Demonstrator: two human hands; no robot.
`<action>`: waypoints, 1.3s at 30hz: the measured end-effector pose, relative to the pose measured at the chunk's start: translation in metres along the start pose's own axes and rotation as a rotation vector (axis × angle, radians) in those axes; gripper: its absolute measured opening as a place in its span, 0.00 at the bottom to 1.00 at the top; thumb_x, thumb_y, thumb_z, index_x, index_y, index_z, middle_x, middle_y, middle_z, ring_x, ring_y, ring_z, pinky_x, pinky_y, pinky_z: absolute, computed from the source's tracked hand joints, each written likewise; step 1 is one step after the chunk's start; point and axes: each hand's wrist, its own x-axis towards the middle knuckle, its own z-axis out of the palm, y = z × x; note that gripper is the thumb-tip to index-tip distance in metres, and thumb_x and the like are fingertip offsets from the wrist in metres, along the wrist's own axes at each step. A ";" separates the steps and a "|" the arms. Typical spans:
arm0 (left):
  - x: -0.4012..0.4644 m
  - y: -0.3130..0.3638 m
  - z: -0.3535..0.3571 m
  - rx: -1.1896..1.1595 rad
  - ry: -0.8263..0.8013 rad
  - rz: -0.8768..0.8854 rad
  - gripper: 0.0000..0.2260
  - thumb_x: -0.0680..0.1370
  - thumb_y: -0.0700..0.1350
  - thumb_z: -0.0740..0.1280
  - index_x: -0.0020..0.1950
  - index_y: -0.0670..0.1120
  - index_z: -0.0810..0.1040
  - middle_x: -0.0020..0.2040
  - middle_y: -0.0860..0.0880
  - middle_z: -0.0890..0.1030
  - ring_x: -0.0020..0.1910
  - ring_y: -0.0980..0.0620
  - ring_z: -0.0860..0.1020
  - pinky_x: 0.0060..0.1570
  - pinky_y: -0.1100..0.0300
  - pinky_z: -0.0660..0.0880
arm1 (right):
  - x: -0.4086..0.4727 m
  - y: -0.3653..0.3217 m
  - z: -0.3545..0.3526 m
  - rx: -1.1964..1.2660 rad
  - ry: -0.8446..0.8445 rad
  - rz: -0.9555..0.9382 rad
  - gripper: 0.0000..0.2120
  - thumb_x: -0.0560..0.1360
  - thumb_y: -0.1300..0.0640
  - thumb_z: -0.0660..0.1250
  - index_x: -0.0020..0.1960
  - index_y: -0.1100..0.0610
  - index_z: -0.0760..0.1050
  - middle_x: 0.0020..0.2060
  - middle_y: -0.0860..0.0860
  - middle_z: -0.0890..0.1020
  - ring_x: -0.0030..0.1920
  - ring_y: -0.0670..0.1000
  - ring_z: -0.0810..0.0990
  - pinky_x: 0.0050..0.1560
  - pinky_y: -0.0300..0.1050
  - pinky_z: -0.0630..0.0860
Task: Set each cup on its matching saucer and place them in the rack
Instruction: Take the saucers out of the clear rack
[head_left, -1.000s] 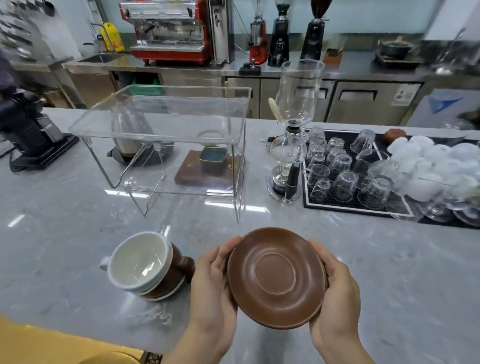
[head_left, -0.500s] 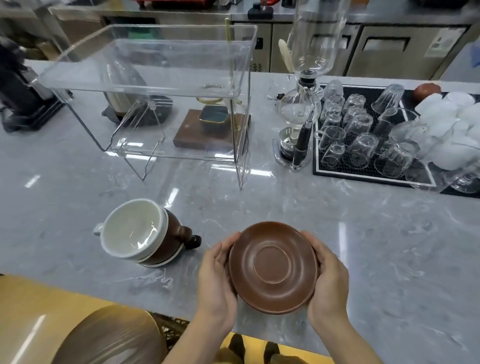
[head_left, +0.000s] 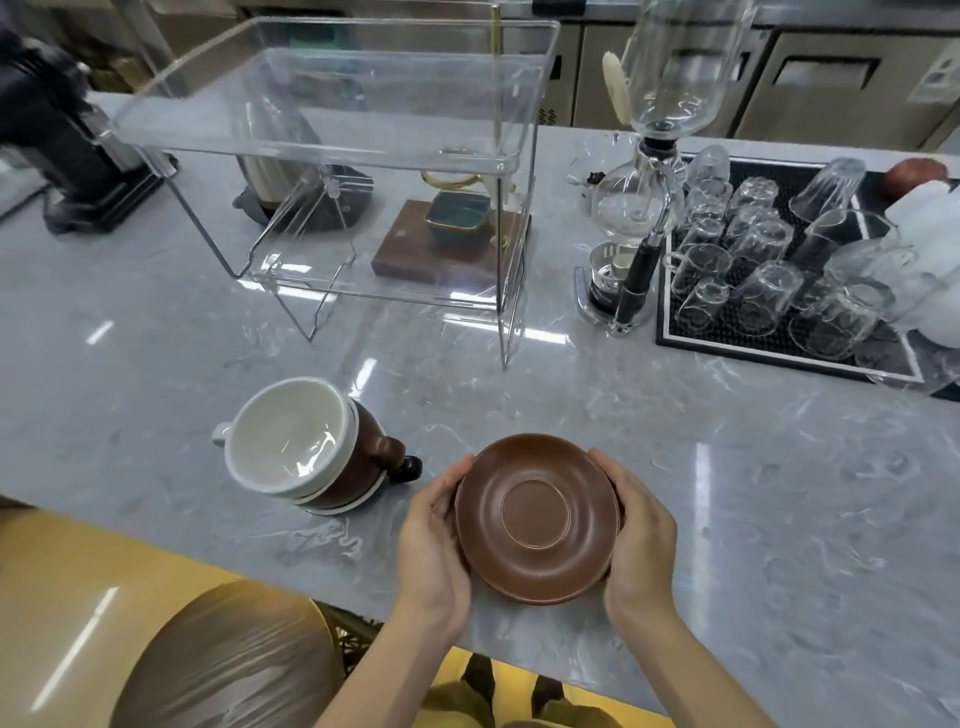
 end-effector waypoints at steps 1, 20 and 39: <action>0.000 0.001 0.000 0.007 -0.008 0.006 0.19 0.83 0.49 0.55 0.63 0.45 0.82 0.60 0.47 0.85 0.62 0.49 0.81 0.59 0.52 0.75 | 0.000 0.001 0.000 -0.002 -0.005 -0.009 0.15 0.82 0.60 0.58 0.59 0.56 0.82 0.55 0.47 0.85 0.59 0.46 0.81 0.66 0.53 0.75; 0.031 -0.006 -0.022 0.184 -0.150 0.113 0.16 0.83 0.37 0.60 0.61 0.51 0.84 0.62 0.50 0.84 0.65 0.52 0.79 0.70 0.48 0.71 | 0.010 0.015 -0.021 -0.234 -0.208 -0.187 0.17 0.81 0.63 0.61 0.66 0.52 0.77 0.60 0.39 0.82 0.63 0.38 0.77 0.66 0.37 0.72; 0.038 -0.010 -0.037 0.199 -0.258 0.142 0.16 0.79 0.39 0.66 0.66 0.48 0.80 0.63 0.49 0.83 0.65 0.49 0.79 0.64 0.51 0.73 | 0.008 0.015 -0.021 -0.301 -0.231 -0.209 0.18 0.81 0.61 0.62 0.69 0.52 0.74 0.63 0.39 0.80 0.65 0.36 0.75 0.69 0.44 0.71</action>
